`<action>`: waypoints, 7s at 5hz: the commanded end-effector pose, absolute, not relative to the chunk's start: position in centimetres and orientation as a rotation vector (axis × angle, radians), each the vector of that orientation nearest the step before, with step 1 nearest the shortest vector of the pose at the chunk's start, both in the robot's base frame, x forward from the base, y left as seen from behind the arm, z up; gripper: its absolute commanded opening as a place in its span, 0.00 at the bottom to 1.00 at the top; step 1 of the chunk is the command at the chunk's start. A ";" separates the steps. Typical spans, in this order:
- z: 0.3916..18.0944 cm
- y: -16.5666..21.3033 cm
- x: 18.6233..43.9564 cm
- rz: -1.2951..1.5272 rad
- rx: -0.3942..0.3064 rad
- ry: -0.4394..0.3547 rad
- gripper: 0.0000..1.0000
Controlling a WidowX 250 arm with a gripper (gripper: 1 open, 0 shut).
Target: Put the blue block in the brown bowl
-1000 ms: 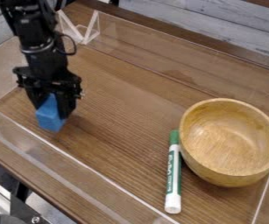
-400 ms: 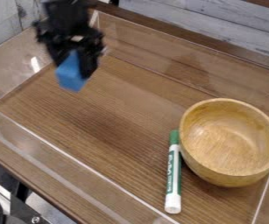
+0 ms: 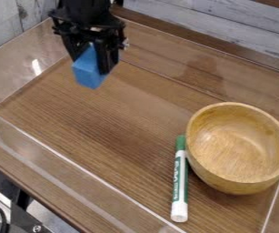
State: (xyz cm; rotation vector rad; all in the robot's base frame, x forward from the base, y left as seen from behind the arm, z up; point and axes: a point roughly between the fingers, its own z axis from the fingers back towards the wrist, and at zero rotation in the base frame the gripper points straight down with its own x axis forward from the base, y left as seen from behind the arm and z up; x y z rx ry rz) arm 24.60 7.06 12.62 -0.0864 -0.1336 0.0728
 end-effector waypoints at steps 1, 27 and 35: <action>13.6 8.0 24.7 0.067 -0.062 -0.197 0.00; 9.1 -12.8 25.3 0.021 -0.155 -0.294 1.00; 10.4 -11.7 25.0 0.030 -0.109 -0.212 1.00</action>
